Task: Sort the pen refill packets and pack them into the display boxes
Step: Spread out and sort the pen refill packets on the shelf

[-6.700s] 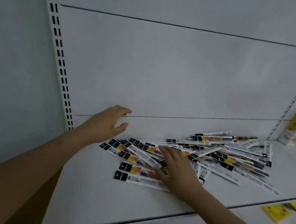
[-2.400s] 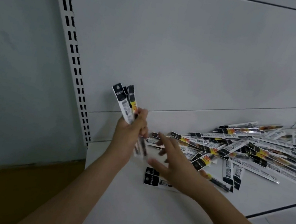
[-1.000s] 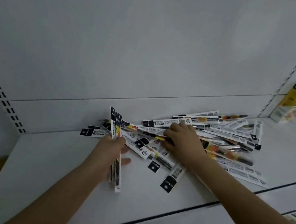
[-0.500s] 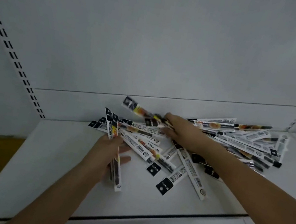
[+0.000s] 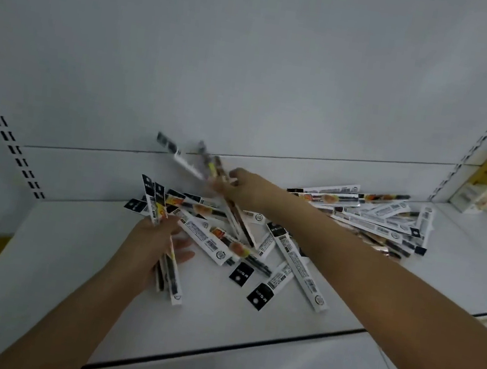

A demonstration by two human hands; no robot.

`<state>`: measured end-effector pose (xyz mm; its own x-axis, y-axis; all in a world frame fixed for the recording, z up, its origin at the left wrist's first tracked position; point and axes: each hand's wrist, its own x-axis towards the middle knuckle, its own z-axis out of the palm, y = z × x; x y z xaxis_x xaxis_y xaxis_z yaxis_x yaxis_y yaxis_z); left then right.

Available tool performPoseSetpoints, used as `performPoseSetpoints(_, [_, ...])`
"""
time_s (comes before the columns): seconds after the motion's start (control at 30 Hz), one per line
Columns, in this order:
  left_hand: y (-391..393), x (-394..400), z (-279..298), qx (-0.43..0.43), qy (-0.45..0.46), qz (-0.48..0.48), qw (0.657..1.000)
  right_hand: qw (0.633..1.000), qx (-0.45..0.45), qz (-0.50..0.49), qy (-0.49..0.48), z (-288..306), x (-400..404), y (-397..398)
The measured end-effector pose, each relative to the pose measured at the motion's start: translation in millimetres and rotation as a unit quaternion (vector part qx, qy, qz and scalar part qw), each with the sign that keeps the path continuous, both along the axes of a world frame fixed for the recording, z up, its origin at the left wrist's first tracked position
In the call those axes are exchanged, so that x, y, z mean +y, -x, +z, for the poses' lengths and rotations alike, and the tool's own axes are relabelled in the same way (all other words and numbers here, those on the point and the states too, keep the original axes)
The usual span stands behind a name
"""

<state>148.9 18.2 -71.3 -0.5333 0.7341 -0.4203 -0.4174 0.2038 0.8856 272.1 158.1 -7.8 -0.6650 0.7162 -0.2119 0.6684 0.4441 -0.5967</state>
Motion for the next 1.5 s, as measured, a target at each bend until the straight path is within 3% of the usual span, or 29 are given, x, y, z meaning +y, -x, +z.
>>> performPoseSetpoints(0.17, [9,-1,-1,-0.009,-0.003,-0.005,1.0,0.981,-0.129,-0.019,-0.142,-4,-4,-89])
performPoseSetpoints(0.3, [11,2,-1,-0.017,-0.006,-0.015,1.0,0.954,-0.264,-0.023,-0.144,-25,-25,-131])
performPoseSetpoints(0.5, [18,0,-4,-0.006,0.007,-0.036,0.999,0.96,-0.172,0.1,-0.198,-36,-29,-123])
performPoseSetpoints(0.63, [19,-2,-7,-0.006,-0.01,-0.033,0.999,0.946,-0.208,0.183,-0.169,-29,-7,-115])
performPoseSetpoints(1.0, [14,-6,-9,-0.005,-0.018,-0.024,1.0,0.96,-0.173,0.185,-0.116,-34,6,-101])
performPoseSetpoints(1.2, [14,-5,-5,0.018,-0.005,-0.037,0.999,0.948,-0.098,0.25,-0.17,-44,5,-112])
performPoseSetpoints(1.4, [31,-11,-4,0.005,0.007,-0.014,1.0,0.977,0.015,0.148,-0.156,-33,5,-120])
performPoseSetpoints(1.5, [36,-15,-2,0.001,0.008,-0.007,1.0,0.983,0.116,0.092,-0.108,-22,-1,-103])
